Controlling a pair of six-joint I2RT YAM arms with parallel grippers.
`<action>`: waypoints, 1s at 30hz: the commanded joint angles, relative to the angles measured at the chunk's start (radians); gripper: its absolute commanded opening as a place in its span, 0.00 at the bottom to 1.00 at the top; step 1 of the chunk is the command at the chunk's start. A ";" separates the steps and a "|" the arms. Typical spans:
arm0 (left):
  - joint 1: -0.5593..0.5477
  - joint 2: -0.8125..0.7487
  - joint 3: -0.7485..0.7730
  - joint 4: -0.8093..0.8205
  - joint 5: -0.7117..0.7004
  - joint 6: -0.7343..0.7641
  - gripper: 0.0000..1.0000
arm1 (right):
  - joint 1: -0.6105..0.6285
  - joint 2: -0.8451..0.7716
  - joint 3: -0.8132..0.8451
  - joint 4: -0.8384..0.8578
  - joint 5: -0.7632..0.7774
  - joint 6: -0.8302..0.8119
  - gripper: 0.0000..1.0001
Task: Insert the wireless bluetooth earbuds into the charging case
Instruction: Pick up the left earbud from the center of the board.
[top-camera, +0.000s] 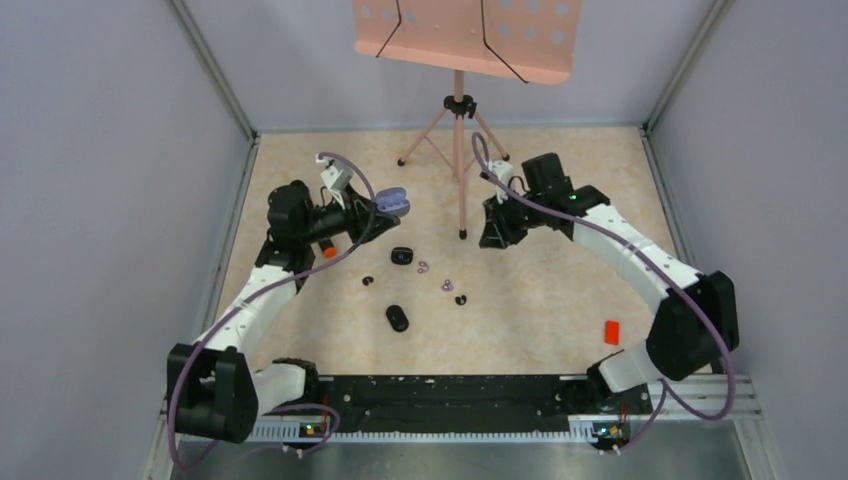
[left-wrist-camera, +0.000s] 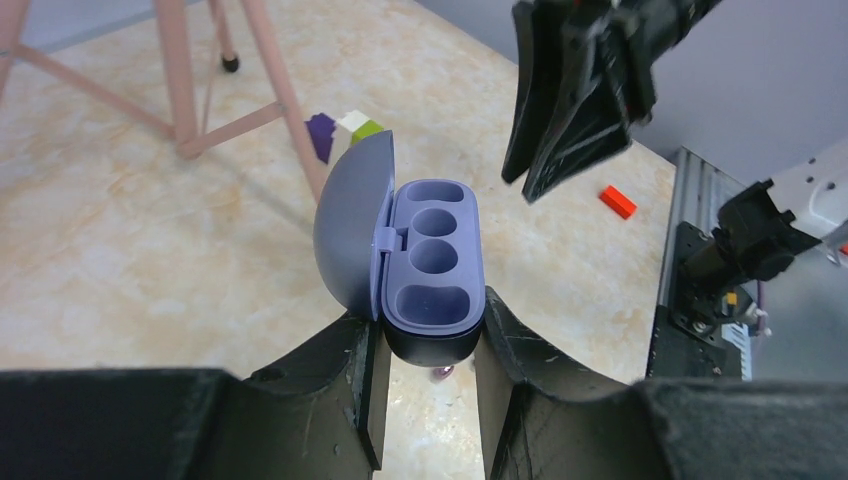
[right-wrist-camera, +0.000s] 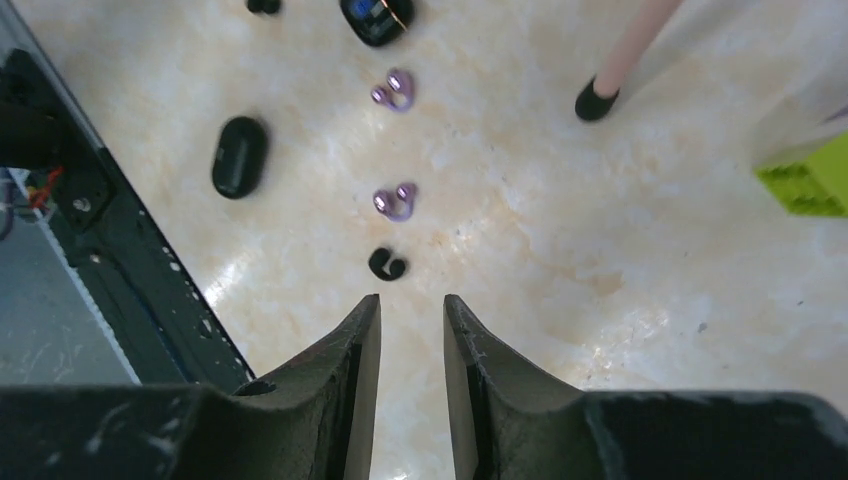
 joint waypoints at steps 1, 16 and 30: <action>0.036 -0.102 -0.024 -0.087 -0.105 0.008 0.00 | 0.069 0.090 -0.043 0.094 0.076 0.054 0.28; 0.125 -0.182 -0.029 -0.246 -0.108 -0.001 0.00 | 0.199 0.234 -0.065 0.144 -0.101 -1.127 0.20; 0.215 -0.165 0.032 -0.375 -0.110 0.058 0.00 | 0.264 0.243 -0.246 0.131 -0.109 -1.459 0.19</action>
